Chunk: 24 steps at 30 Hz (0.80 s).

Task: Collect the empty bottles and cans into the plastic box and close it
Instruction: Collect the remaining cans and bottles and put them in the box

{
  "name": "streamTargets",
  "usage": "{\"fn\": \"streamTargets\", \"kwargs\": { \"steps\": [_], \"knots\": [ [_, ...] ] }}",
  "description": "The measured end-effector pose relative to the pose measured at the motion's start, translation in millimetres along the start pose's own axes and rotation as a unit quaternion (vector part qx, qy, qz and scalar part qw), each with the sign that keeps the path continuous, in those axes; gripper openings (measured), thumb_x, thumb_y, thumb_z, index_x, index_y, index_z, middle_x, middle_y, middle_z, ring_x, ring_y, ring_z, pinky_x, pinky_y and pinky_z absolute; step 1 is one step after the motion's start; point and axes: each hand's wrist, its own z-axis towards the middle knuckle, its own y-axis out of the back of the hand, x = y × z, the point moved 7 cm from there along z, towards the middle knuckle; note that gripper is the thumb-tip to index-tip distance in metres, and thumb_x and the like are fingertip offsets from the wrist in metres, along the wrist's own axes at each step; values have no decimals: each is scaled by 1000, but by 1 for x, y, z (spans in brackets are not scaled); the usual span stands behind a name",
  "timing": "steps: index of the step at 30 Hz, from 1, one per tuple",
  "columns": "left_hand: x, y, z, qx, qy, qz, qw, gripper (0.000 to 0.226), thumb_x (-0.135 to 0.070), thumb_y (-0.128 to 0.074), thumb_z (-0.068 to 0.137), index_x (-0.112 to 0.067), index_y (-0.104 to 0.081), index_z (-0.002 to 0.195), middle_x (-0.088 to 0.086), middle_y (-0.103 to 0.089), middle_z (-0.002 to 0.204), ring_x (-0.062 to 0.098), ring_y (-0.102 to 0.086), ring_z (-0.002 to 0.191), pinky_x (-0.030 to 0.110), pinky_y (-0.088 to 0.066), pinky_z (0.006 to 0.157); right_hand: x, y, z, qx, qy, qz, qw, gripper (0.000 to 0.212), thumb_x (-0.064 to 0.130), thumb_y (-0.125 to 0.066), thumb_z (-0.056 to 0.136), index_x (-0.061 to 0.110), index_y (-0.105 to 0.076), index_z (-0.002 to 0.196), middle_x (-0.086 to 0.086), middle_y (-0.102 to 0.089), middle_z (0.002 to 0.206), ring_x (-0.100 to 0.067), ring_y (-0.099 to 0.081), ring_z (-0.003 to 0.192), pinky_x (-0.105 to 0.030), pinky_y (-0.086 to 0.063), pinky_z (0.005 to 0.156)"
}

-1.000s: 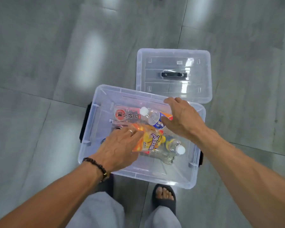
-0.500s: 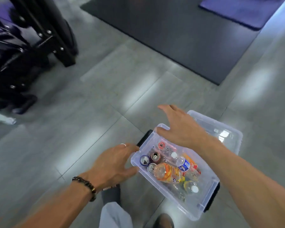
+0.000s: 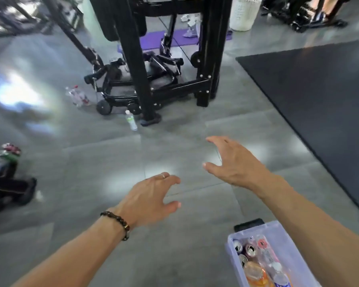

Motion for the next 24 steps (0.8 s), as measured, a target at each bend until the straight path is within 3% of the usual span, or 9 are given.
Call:
{"fn": "streamTargets", "kwargs": {
  "steps": [4, 14, 24],
  "knots": [
    [73, 57, -45, -45, 51, -19, 998, 55, -48, -60, 82, -32, -44, 132, -14, -51, 125, 9, -52, 114, 29, -43, 95, 103, -12, 47, 27, 52, -12, 998, 66, 41, -61, 86, 22, -34, 143, -3, -39, 144, -23, -40, 132, -38, -36, 107],
    [249, 156, -134, -107, 148, -45, 982, 54, -49, -57, 83, -34, -42, 132, -16, -51, 123, 7, -51, 114, 28, -43, 92, 307, -57, 148, 82, 125, -57, 987, 64, 43, -60, 87, 22, -35, 142, -4, -44, 136, -22, -43, 127, -33, -37, 104],
    [370, 181, -89, -103, 208, -62, 971, 56, -49, -56, 83, -32, -40, 134, -13, -49, 128, 10, -52, 116, 29, -42, 93, 362, -106, 296, 123, 182, -68, 973, 66, 44, -62, 85, 24, -35, 142, -3, -45, 137, -22, -46, 126, -38, -39, 105]
  ]
}}
